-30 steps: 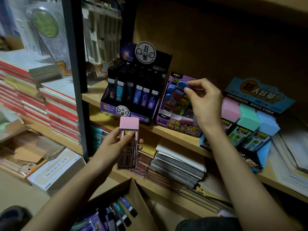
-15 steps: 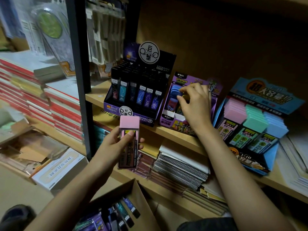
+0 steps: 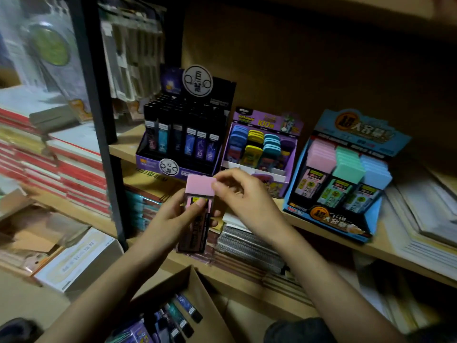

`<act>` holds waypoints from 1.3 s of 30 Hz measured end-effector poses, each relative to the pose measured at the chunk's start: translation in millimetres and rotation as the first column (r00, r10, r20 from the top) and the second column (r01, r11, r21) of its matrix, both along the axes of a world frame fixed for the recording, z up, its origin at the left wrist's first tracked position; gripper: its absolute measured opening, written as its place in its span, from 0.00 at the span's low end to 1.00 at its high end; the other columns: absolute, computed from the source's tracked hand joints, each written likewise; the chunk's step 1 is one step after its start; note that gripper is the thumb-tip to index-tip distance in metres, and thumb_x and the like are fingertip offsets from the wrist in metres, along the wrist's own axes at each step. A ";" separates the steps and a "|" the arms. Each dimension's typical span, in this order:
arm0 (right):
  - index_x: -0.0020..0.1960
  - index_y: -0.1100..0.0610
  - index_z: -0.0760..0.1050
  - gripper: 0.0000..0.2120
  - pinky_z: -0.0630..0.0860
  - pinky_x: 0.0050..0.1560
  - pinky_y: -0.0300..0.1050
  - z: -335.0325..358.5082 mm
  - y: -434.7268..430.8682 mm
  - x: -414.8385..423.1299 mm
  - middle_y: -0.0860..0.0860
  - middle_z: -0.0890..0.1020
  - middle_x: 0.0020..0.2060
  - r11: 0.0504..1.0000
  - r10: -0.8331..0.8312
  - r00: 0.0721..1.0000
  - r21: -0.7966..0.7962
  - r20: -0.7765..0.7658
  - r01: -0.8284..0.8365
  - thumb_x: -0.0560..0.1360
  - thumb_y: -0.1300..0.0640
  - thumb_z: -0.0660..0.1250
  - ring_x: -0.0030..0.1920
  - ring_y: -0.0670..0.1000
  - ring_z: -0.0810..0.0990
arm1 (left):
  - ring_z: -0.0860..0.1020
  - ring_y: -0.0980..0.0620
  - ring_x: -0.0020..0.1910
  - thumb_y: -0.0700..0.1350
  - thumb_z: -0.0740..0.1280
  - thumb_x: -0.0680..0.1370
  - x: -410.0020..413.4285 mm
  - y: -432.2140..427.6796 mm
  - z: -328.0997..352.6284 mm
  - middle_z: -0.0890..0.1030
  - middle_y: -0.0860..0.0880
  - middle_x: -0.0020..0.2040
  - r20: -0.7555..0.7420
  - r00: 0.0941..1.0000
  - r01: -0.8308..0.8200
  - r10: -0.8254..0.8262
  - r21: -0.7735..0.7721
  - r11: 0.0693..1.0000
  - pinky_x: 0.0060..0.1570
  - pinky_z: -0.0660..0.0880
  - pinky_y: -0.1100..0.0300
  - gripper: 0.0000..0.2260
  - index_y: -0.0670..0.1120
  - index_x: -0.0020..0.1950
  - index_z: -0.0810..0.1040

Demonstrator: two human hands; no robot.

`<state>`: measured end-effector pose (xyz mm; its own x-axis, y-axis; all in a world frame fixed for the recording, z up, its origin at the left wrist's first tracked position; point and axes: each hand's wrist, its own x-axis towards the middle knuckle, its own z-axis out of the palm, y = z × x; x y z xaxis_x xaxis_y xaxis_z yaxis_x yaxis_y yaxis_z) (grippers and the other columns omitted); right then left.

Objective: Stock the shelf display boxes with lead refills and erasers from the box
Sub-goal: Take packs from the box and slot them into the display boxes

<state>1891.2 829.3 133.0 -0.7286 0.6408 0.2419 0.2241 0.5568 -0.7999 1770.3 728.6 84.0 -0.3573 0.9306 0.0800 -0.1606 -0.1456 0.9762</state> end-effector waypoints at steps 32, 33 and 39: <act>0.45 0.53 0.75 0.05 0.80 0.47 0.50 18.4 94.8 132.9 0.48 0.80 0.39 0.814 -0.489 0.782 0.122 -0.386 0.568 0.74 0.60 0.69 0.44 0.48 0.81 | 0.70 0.44 0.64 0.50 0.68 0.76 47.8 115.4 -9.9 0.73 0.47 0.65 -0.959 0.186 -0.148 0.215 0.188 0.971 0.62 0.64 0.49 0.23 0.49 0.69 0.68; 0.44 0.52 0.74 0.05 0.80 0.47 0.52 18.9 96.3 134.8 0.50 0.81 0.39 0.809 -0.508 0.774 0.097 -0.378 0.579 0.74 0.60 0.69 0.43 0.50 0.81 | 0.69 0.45 0.65 0.50 0.68 0.76 48.0 115.5 -9.7 0.73 0.47 0.66 -0.959 0.188 -0.150 0.211 0.184 0.971 0.62 0.63 0.49 0.23 0.49 0.69 0.68; 0.47 0.56 0.77 0.03 0.80 0.49 0.48 14.2 97.0 135.1 0.50 0.81 0.41 0.801 -0.528 0.803 0.152 -0.277 0.579 0.73 0.61 0.69 0.45 0.48 0.81 | 0.69 0.45 0.65 0.47 0.67 0.76 47.6 109.2 -0.3 0.73 0.46 0.66 -0.949 0.263 -0.092 0.172 0.153 0.984 0.63 0.66 0.48 0.21 0.46 0.69 0.69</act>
<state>2026.3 926.2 147.3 -0.1795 0.8295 0.5288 0.3884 0.5537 -0.7366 1817.9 837.8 83.7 -0.1027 0.8579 0.5035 0.9085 -0.1251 0.3986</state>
